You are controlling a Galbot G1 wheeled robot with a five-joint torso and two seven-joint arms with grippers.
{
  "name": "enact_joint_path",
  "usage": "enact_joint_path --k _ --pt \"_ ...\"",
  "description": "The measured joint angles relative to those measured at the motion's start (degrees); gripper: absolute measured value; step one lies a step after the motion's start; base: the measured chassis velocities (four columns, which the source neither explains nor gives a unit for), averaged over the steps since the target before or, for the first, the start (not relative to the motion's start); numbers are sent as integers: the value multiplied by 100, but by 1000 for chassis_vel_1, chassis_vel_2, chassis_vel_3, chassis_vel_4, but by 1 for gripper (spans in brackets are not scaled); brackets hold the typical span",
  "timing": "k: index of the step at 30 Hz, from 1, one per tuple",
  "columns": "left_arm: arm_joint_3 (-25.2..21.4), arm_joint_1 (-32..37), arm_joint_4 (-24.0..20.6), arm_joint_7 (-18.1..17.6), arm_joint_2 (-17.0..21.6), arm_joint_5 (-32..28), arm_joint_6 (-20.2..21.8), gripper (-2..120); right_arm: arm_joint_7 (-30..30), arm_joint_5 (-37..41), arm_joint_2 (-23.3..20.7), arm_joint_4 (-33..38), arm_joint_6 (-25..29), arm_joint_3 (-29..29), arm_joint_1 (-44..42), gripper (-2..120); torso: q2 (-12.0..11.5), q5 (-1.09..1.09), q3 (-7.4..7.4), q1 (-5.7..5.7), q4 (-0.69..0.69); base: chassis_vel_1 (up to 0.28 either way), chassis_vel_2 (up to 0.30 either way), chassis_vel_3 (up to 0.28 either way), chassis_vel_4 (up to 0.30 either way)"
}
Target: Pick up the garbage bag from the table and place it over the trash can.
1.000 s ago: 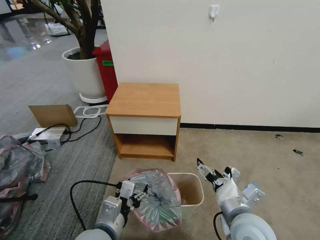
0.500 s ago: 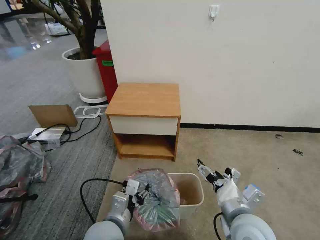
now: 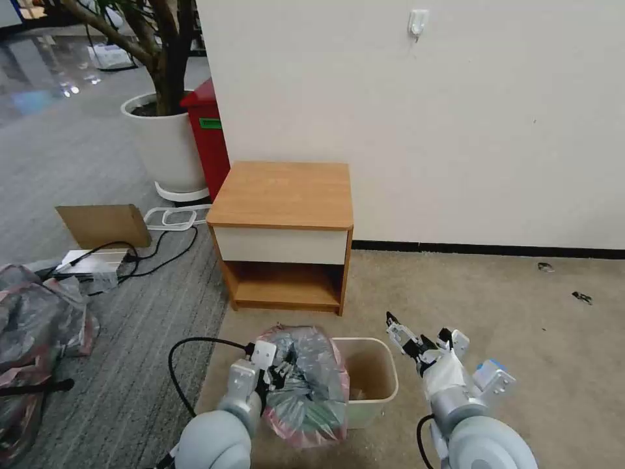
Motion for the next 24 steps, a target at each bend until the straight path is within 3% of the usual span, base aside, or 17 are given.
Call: enact_joint_path --k 7,18,24 --pt "70 -120 148 -174 -83 -332 78 40 1 19 -35 -28 0 74 15 100 0 0 0 0 0 0 0 0 0" --pt "86 13 162 -344 -123 -439 110 38 -16 26 -43 -72 1 116 23 100 0 0 0 0 0 0 0 0 0" --pt "84 58 162 -351 -140 -428 86 27 -62 24 -44 -72 -5 123 36 100 0 0 0 0 0 0 0 0 0"
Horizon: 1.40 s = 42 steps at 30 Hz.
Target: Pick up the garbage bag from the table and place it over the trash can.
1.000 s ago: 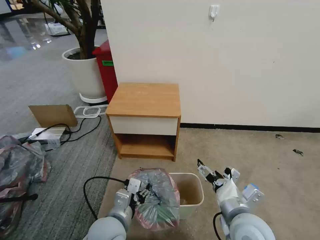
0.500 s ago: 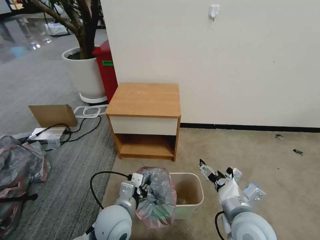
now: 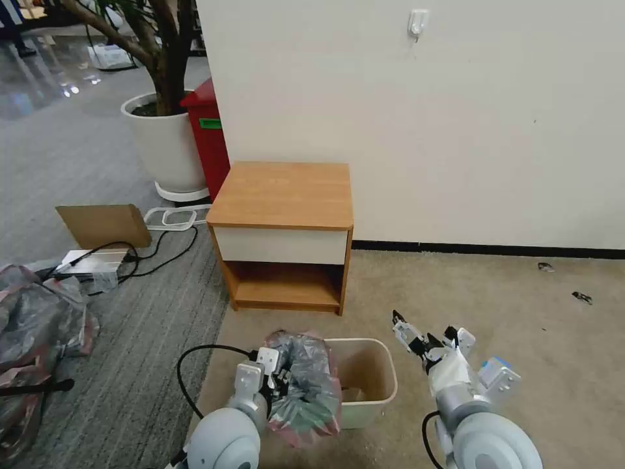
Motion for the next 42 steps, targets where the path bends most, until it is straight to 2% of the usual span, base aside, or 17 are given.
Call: enact_joint_path --k 3,6,7,9,10,11,12,15,19,27,31,42 --pt "-9 -10 -9 0 6 14 -62 19 -117 -21 -13 13 -42 37 -1 100 0 0 0 0 0 0 0 0 0" --pt "-47 9 -70 163 48 140 -392 9 -328 -32 -70 106 -270 106 -3 100 0 -1 0 0 0 0 0 0 0" --pt "-47 9 -70 163 48 140 -392 9 -328 -32 -70 106 -270 106 -3 100 0 -1 0 0 0 0 0 0 0" --pt "-168 104 -164 564 96 483 -691 9 -640 -46 -138 225 -679 187 -35 100 0 0 0 0 0 0 0 0 0" --pt "-197 120 -197 646 104 534 -729 9 -704 -49 -150 248 -762 198 -44 100 0 -1 0 0 1 0 0 0 0" --pt "-302 172 -362 912 146 649 -848 9 -993 -77 -195 346 -996 203 -84 100 0 0 0 0 1 0 0 0 0" --pt "-302 172 -362 912 146 649 -848 9 -993 -77 -195 346 -996 203 -84 100 0 0 0 0 1 0 0 0 0" --pt "-515 231 -650 1236 259 688 -1094 9 -1354 -97 -249 554 -1356 18 -136 100 0 0 0 0 1 0 0 0 0" --pt "-781 254 -853 1414 368 683 -1226 9 -1465 -98 -238 645 -1535 -212 -105 100 0 1 0 0 0 0 0 0 0" --pt "-1220 328 -990 1514 438 635 -1389 8 -1448 -97 -198 818 -1526 -487 -17 100 0 -1 0 0 0 0 0 0 0" --pt "-1246 350 -990 1520 423 635 -1421 8 -1448 -83 -172 837 -1512 -584 -1 100 0 -1 0 0 0 0 0 0 0" --pt "-1308 497 -1065 1707 429 658 -1604 8 -1426 -54 243 176 -1270 -1040 609 99 0 0 0 0 0 0 0 0 0"
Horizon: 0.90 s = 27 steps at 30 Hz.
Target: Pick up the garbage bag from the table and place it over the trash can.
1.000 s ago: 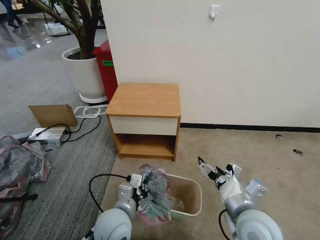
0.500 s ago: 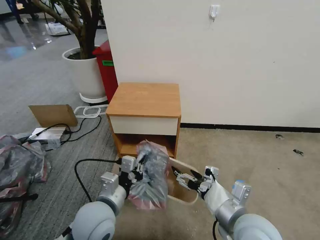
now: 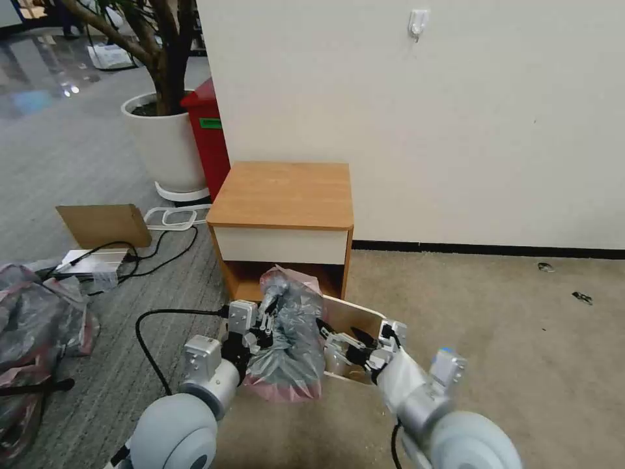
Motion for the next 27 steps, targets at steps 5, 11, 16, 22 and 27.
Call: enact_joint_path --k 5,11,16,22,27 --pt "-36 34 -31 42 -6 0 -20 8 4 -13 94 -169 60 -144 185 83 0 0 0 0 0 0 0 0 0" --pt "-118 98 -32 55 -42 -1 -32 8 -49 -50 104 -243 110 -209 222 61 0 0 0 0 0 0 0 0 0" --pt "-126 129 -31 12 -78 -208 -38 8 -161 -301 142 -328 165 -307 222 41 0 0 0 0 0 0 0 0 0" --pt "-162 189 -31 -60 -88 -381 -37 8 -245 -436 191 -365 199 -360 256 23 0 1 0 0 0 0 0 0 0" --pt "-205 200 -1 -246 -104 -639 -13 8 -265 -519 46 -146 234 -226 218 1 0 1 0 0 0 0 0 0 0"
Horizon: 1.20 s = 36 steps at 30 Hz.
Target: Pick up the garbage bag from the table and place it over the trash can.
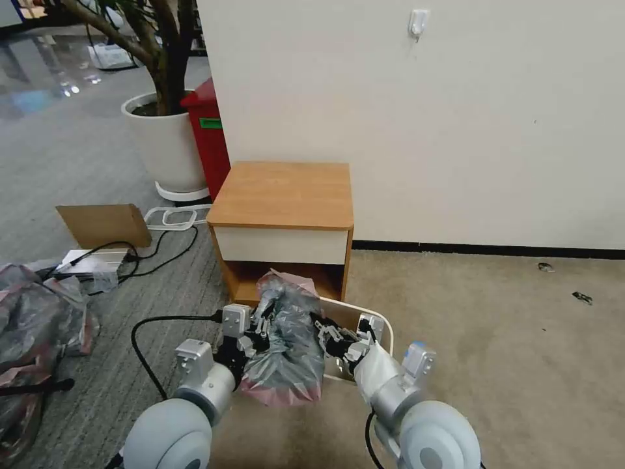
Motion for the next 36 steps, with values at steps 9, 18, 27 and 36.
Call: enact_joint_path --k 9,18,27,36 --pt "77 12 59 -24 -63 -18 21 8 -23 551 -896 532 -117 638 311 0 0 0 0 0 -1 0 0 0 0" --pt "142 157 -66 161 -78 2 -9 8 259 1197 -1191 -8 -346 606 1506 0 0 0 0 0 1 0 0 0 0" --pt "-32 181 -87 325 -122 -163 -140 8 398 1660 -1349 -155 -950 569 1909 7 0 0 0 0 1 0 0 0 0" --pt "-183 -176 283 155 -264 -227 -186 8 517 2162 -1671 819 -975 1266 1070 41 0 -1 0 0 -1 0 0 0 0"
